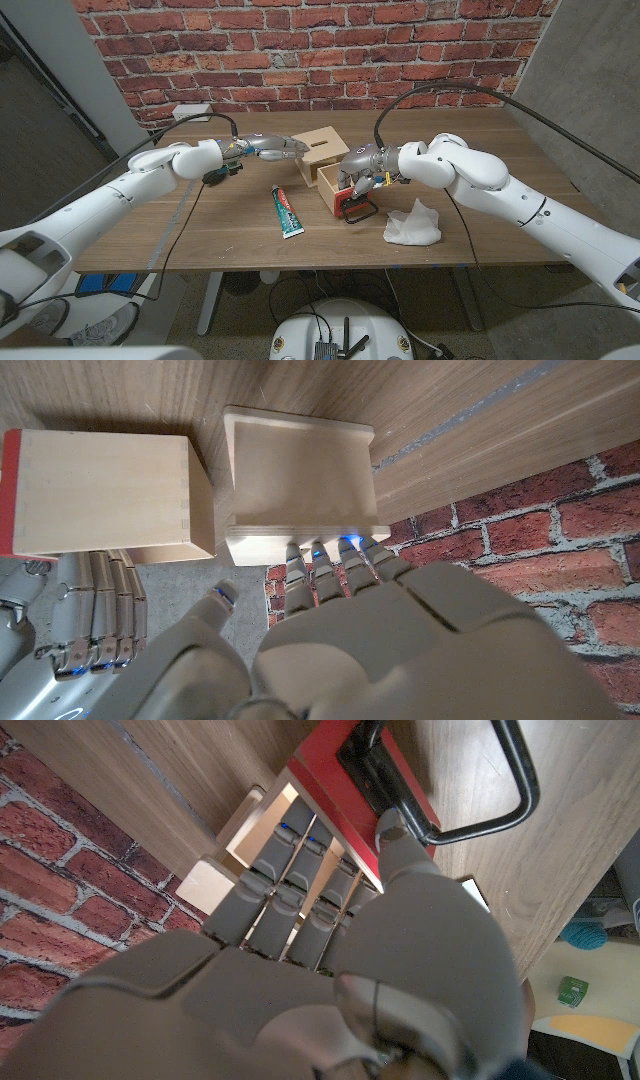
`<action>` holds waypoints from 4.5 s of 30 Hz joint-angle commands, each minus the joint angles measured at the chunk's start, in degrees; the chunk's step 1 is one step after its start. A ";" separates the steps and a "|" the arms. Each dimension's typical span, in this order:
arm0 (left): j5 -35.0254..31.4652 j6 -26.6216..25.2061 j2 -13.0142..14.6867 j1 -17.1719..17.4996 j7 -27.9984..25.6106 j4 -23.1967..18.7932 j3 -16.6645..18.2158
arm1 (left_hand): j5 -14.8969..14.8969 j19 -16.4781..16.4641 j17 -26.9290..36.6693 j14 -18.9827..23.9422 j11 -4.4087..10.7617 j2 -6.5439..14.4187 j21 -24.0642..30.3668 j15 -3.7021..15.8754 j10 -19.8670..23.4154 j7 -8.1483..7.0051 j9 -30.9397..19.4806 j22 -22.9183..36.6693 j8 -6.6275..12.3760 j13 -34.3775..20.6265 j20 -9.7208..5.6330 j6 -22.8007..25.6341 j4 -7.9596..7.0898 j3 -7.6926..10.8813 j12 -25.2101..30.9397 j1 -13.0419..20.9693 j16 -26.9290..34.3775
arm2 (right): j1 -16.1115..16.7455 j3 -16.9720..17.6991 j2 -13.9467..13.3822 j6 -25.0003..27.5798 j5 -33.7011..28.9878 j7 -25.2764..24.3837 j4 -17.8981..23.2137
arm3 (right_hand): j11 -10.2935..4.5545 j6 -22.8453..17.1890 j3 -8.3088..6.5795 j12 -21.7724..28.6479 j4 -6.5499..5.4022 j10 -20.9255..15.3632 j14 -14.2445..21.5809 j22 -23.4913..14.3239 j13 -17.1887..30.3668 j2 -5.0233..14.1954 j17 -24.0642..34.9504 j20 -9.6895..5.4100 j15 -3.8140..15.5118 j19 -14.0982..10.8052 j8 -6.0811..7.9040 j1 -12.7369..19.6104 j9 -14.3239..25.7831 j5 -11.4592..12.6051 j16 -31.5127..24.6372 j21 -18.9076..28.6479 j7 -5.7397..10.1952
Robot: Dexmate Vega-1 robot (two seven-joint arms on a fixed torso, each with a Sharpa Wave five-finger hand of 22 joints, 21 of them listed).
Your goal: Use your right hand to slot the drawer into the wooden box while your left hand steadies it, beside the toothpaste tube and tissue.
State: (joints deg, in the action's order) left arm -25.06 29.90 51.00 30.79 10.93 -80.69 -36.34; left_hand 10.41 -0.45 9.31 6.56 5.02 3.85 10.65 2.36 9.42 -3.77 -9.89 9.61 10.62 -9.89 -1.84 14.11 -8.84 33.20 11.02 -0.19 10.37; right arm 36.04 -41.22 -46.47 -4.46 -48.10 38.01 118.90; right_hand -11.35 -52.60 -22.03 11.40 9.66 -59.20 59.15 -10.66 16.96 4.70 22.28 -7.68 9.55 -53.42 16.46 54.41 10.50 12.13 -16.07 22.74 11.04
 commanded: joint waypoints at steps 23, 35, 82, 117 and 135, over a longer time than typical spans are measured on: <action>1.19 1.11 -0.73 -0.81 0.76 1.47 -0.51 | 0.42 -0.97 0.46 1.57 0.36 3.39 0.51 5.15 1.93 -0.42 -0.06 0.16 0.79 0.02 -10.22 3.19 -1.11 -1.49 0.02 -0.59 0.19 | -2.42 -2.96 2.78 -0.14 -2.17 -0.87 -3.39 | -0.15 -4.08 -1.01 0.22 -0.41 0.07 0.51 -0.16 0.28 1.25 0.56 -4.39 3.59 -0.30 -0.27 -0.44 0.46 0.17 -0.20 0.26 -0.81; 1.21 1.17 -0.80 -0.87 0.75 1.67 -0.57 | 0.51 -1.17 0.41 1.97 0.37 3.48 0.48 5.14 2.27 -0.34 -0.05 0.12 0.75 0.02 -10.20 3.56 -1.01 -1.61 0.00 -0.36 0.18 | -2.52 -2.95 2.90 0.84 -3.49 -0.71 -2.61 | -0.15 -4.11 -1.01 0.18 -0.46 0.15 0.49 -0.15 0.26 1.23 0.64 -4.38 3.56 -0.30 -0.35 -0.61 0.47 0.17 -0.14 0.29 -0.73; 1.13 0.88 -1.57 -1.33 0.57 2.42 -1.12 | 0.75 -1.67 0.18 2.60 0.33 4.07 0.24 5.14 2.89 -0.18 -0.03 -0.01 0.42 0.03 -10.11 4.15 0.37 -0.85 -0.26 0.94 -0.16 | -4.10 -4.87 5.29 4.41 -8.08 3.12 -2.61 | -0.09 -3.99 -0.95 0.17 -0.70 0.31 0.49 -0.11 0.33 1.16 0.99 -4.38 3.40 -0.47 -0.72 -1.55 0.50 0.12 0.08 0.43 -0.94; 1.41 -0.16 -1.51 -1.09 0.83 1.83 -1.20 | 0.76 -2.04 0.13 2.99 0.34 4.24 0.16 5.11 3.02 -0.08 -0.03 -0.03 0.23 0.02 -10.10 4.12 1.29 -0.04 -0.40 1.52 -0.24 | -3.05 -5.34 6.19 6.89 -11.59 0.98 -2.22 | -0.13 -4.21 -1.03 0.23 -0.68 0.23 0.64 -0.07 0.36 1.16 1.24 -4.36 3.49 -0.55 -0.86 -2.01 0.52 0.12 0.16 0.49 -1.08; 1.79 -1.65 -1.11 -0.24 1.19 0.19 -0.86 | 0.74 -2.17 0.12 3.09 0.34 4.33 0.12 4.96 3.10 -0.05 -0.03 -0.04 0.21 0.02 -10.11 4.21 1.77 0.43 -0.43 1.82 -0.30 | 0.81 -4.05 4.87 9.31 -15.97 -0.44 1.36 | 0.01 -4.61 -0.98 0.47 -0.57 -0.40 1.02 -0.07 0.40 1.02 1.50 -4.31 3.54 -0.89 -0.83 -2.27 0.52 0.07 0.01 0.65 -1.17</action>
State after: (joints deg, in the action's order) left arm -23.54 29.02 49.62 30.02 11.93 -79.59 -37.48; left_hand 10.80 -1.88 9.19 9.22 5.29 4.31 10.65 2.36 12.02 -3.84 -9.85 9.62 10.82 -9.73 -2.04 17.88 -7.57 33.37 10.98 1.17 10.03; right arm 34.86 -46.01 -40.91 3.72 -61.67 38.46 118.58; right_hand -11.34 -55.88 -22.04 11.48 9.66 -59.24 59.55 -10.67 17.28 4.74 23.28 -7.59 9.95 -53.76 15.24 52.99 10.77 11.89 -15.69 23.18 10.00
